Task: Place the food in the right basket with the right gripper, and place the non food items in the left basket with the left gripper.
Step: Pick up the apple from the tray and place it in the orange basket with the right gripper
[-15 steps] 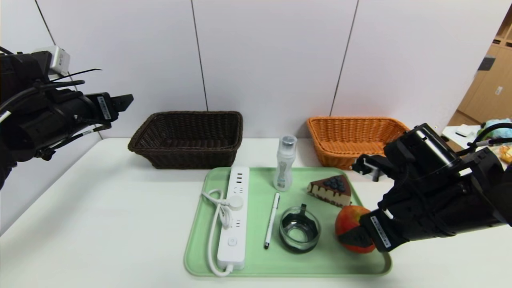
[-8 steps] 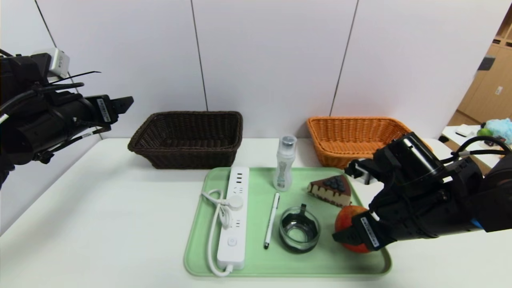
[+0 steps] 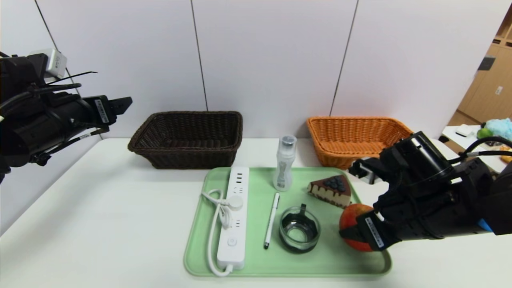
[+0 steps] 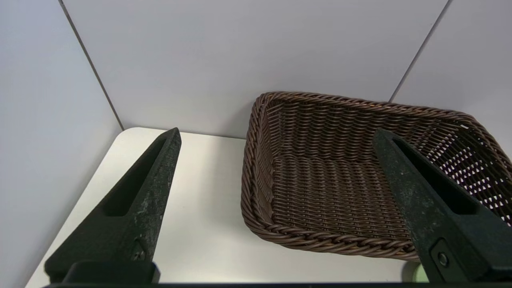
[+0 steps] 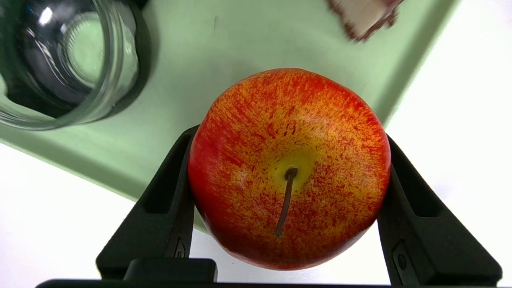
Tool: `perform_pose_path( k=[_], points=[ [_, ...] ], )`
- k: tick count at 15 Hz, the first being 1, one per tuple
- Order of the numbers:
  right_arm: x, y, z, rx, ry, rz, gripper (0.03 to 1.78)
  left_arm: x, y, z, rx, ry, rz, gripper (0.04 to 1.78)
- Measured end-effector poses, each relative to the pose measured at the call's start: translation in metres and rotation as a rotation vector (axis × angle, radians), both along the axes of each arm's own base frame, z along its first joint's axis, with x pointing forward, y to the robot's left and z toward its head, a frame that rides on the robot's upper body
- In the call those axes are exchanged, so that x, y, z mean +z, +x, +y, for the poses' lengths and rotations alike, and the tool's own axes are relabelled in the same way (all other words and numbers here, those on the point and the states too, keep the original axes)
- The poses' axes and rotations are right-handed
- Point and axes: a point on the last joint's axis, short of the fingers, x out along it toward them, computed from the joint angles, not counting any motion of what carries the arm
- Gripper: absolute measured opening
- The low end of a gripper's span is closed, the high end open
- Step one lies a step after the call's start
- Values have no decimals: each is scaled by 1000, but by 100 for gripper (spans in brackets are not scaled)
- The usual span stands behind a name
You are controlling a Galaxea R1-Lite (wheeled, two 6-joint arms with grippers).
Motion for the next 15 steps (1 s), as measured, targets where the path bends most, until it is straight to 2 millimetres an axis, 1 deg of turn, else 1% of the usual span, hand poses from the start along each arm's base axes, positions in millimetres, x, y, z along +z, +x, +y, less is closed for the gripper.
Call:
perform_pose_path(
  k=[1,3,5,7,8,9,10,12,14,15],
  points=[
    [10,1,0,7,13,-42,121,-1,0,0,0,-4,2,169],
    [35,3,1,20,73,-166,121,-2,0,0,-1,-12,7,169],
    [60,10,3,15,178,-343,121,-5,-1,-4,-14,-11,14,169],
    [91,27,0,-16,288,-579,121,-5,-2,-4,-15,-13,16,169],
    [104,37,-6,-44,319,-682,121,-5,-2,-4,-15,-13,13,169],
    [113,50,-13,-79,332,-765,121,-6,-3,-4,-15,-13,15,169],
    [119,62,-22,-119,334,-826,121,-6,-3,-5,-17,-14,16,169],
    [125,91,-45,-221,290,-920,121,-7,-2,-4,-14,-16,19,169],
    [118,118,-71,-326,200,-936,121,-9,-1,-4,-13,-16,25,169],
    [111,129,-83,-365,162,-917,121,-10,0,-4,-14,-15,28,169]
  ],
)
